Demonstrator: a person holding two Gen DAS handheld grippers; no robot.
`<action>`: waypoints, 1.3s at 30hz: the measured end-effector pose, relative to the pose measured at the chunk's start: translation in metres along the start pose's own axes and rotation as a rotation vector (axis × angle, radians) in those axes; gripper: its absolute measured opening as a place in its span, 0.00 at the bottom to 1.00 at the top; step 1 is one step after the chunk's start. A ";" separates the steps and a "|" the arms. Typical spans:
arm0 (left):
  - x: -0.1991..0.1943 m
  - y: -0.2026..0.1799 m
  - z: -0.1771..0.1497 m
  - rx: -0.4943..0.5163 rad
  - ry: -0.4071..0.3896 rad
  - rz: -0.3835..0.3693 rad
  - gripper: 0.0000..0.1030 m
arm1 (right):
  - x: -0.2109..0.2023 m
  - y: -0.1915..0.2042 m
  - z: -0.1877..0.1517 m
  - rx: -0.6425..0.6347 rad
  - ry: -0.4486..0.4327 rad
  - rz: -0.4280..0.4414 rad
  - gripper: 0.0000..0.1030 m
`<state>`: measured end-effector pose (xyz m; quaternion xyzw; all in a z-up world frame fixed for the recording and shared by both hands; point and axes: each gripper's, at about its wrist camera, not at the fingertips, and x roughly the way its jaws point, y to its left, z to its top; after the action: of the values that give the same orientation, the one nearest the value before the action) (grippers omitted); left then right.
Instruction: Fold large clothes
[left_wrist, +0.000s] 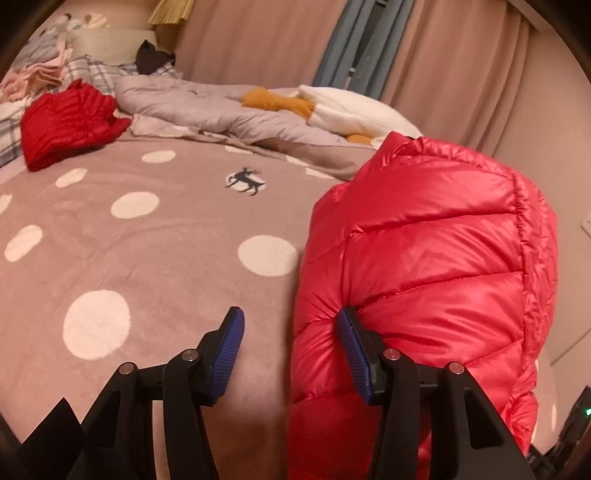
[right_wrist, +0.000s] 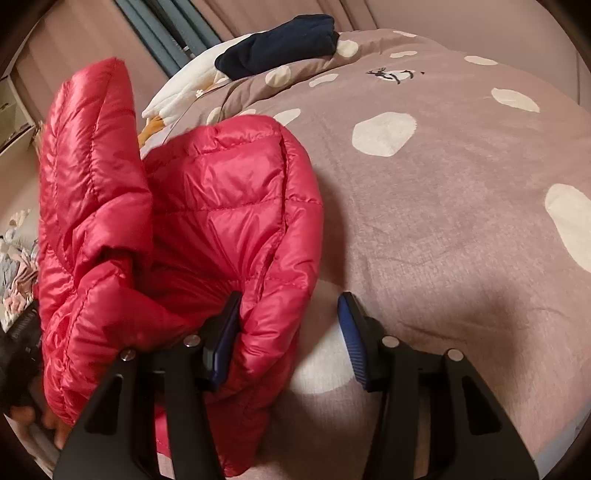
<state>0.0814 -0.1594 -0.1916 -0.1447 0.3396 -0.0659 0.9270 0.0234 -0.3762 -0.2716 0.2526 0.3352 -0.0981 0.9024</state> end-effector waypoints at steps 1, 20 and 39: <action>-0.002 -0.002 0.002 0.019 0.008 0.002 0.48 | -0.006 0.001 0.002 -0.001 -0.004 -0.023 0.56; -0.004 0.016 0.033 0.027 -0.038 -0.083 0.47 | 0.013 0.095 0.088 -0.215 -0.208 -0.005 0.39; 0.041 -0.008 0.021 0.029 0.071 -0.267 0.59 | 0.050 0.050 0.060 -0.074 -0.127 0.000 0.51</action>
<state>0.1257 -0.1718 -0.1989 -0.1728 0.3489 -0.1984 0.8995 0.1119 -0.3657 -0.2457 0.2122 0.2806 -0.1013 0.9306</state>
